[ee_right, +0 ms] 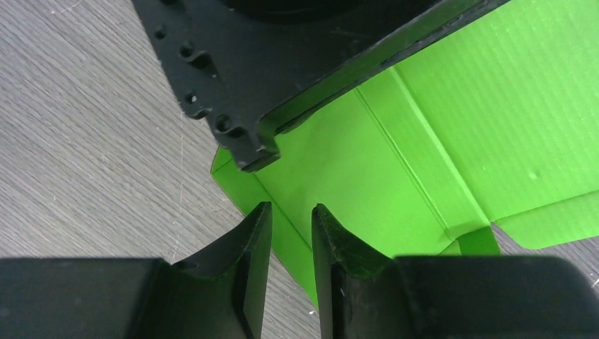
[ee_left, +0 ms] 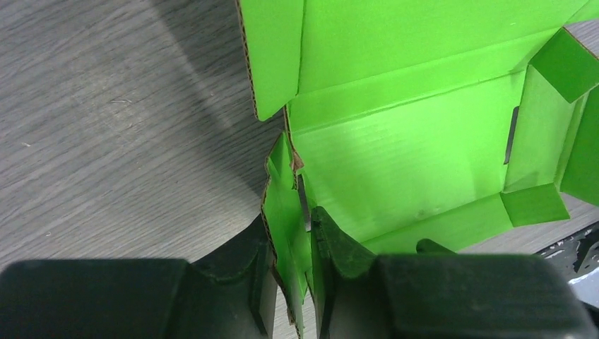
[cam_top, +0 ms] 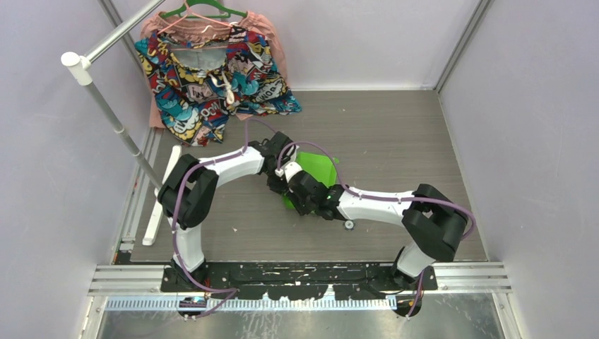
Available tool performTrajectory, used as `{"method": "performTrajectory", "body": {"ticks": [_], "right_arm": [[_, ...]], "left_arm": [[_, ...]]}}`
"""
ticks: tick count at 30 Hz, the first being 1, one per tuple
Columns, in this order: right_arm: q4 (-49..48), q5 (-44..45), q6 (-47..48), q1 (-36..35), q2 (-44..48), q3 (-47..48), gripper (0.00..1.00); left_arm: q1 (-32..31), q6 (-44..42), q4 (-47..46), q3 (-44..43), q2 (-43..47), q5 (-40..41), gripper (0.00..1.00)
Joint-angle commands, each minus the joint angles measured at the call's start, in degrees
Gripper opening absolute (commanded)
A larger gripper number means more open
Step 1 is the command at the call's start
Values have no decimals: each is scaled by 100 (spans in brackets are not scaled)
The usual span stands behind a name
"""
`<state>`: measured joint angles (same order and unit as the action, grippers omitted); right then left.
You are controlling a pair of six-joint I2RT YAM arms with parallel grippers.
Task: Fold the paper box
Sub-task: Fold the paper box at the center of the board.
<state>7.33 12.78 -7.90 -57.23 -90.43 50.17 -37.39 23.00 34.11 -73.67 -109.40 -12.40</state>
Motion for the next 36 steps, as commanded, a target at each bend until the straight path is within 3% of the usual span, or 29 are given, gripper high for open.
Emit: {"method": "performTrajectory", "body": {"ticks": [1,4,8,11,26,36], "right_arm": [[-414,-283,-137,54,-61,-74,35],[-478,-401,-150,75,-29,-132,41],[-612,-458,-118,72,378,-341,66],[-509,-437,-6,71,614,-372,69],[-47,-340,205,2,474,-391,58],[-52,-170,214,-7,101,-313,40]], "left_arm": [[7,-94,-140,19,95,-203,24],[7,-109,-161,19,69,-247,25],[45,-229,-146,-34,-11,-385,25],[102,-325,-147,-90,-37,-511,26],[231,-384,-17,-399,-245,-687,26],[236,-420,48,-460,-256,-725,27]]}}
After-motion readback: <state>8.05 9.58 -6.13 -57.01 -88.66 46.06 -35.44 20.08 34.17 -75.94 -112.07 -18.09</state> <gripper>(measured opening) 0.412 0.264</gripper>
